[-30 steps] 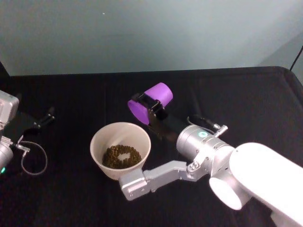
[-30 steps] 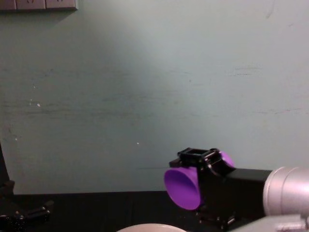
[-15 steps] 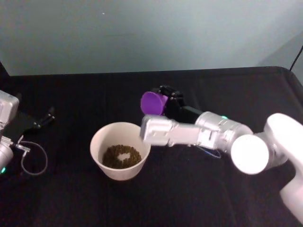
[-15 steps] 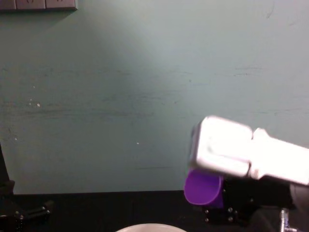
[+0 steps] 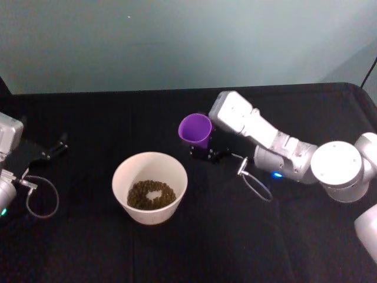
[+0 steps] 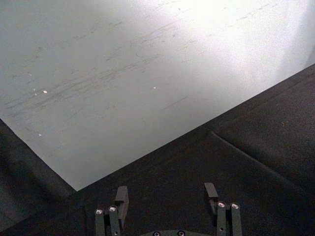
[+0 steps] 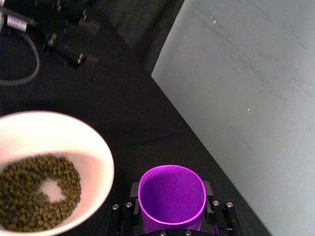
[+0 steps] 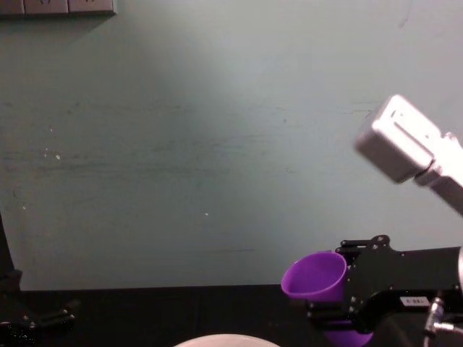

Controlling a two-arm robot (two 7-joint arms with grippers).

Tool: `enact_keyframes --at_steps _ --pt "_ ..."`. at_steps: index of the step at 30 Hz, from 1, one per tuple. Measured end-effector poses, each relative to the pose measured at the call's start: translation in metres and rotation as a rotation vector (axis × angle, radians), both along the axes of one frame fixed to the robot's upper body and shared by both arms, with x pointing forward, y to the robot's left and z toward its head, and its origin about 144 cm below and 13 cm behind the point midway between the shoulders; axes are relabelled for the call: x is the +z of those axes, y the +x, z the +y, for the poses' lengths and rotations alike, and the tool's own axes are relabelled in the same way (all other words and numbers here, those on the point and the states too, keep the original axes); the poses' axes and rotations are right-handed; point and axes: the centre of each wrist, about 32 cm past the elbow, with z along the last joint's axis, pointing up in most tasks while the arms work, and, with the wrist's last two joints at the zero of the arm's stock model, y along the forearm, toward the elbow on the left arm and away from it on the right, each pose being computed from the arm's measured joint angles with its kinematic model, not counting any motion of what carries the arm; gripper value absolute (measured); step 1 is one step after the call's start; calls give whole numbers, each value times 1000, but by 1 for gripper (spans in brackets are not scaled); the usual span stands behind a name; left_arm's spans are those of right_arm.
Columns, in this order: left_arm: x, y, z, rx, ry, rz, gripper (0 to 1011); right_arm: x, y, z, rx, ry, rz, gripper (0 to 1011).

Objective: Pick up the cup and pour the mung beans from the cup into the bowl.

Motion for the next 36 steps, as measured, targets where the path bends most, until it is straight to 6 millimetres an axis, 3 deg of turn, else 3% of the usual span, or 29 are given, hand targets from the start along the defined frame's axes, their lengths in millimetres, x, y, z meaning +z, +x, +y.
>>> enact_keyframes --at_steps 10,36 --pt "0 0 0 0 0 0 1000 -5 5 -15 -11 184 79 724" --pt "0 0 0 0 0 0 1000 -6 4 -15 4 178 68 724"
